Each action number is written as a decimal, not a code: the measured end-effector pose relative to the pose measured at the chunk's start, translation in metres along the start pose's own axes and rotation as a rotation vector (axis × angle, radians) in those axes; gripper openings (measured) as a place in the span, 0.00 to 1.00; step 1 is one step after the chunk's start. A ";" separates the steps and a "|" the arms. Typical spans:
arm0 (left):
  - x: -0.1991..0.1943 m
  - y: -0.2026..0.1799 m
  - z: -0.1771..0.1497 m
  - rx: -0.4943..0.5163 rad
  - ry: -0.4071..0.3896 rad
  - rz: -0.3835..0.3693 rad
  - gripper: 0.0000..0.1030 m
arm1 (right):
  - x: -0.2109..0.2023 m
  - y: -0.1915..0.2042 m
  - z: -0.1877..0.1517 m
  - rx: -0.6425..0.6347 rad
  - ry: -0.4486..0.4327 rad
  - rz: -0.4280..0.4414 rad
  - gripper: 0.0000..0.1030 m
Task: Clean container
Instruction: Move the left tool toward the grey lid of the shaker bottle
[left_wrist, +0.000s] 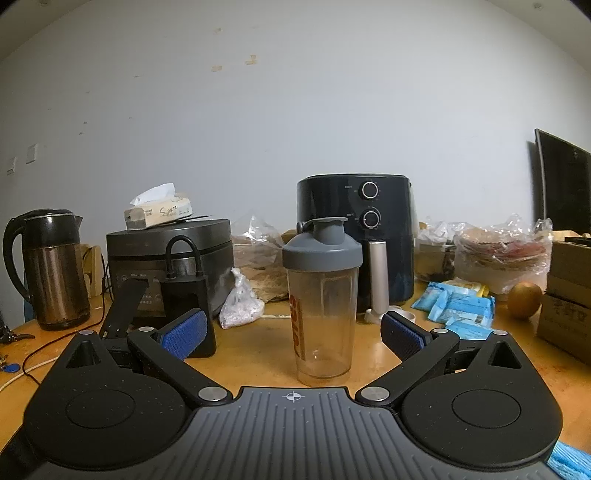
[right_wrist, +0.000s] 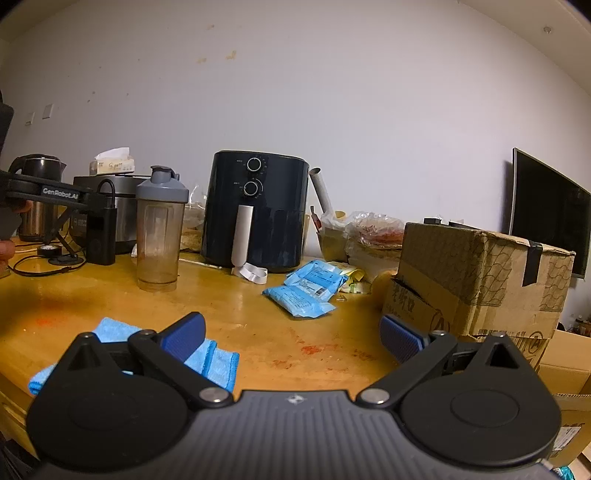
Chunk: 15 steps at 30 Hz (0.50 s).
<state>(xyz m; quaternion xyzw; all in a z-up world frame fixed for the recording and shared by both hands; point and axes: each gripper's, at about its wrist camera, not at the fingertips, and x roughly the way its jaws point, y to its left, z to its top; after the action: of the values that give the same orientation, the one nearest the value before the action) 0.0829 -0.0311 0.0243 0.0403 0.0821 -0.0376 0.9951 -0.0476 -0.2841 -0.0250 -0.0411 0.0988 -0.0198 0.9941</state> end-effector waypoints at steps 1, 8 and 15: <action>0.002 0.000 0.000 -0.001 0.002 -0.002 1.00 | 0.000 0.000 0.000 0.000 0.000 0.000 1.00; 0.010 -0.001 0.002 -0.010 0.009 -0.015 1.00 | 0.004 0.001 0.000 0.000 0.006 0.005 1.00; 0.019 -0.001 0.008 -0.014 0.011 -0.029 1.00 | 0.006 0.001 0.001 0.001 0.009 0.008 1.00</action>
<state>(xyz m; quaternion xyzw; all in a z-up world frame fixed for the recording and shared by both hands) 0.1024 -0.0343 0.0287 0.0323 0.0886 -0.0512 0.9942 -0.0419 -0.2834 -0.0252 -0.0400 0.1033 -0.0161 0.9937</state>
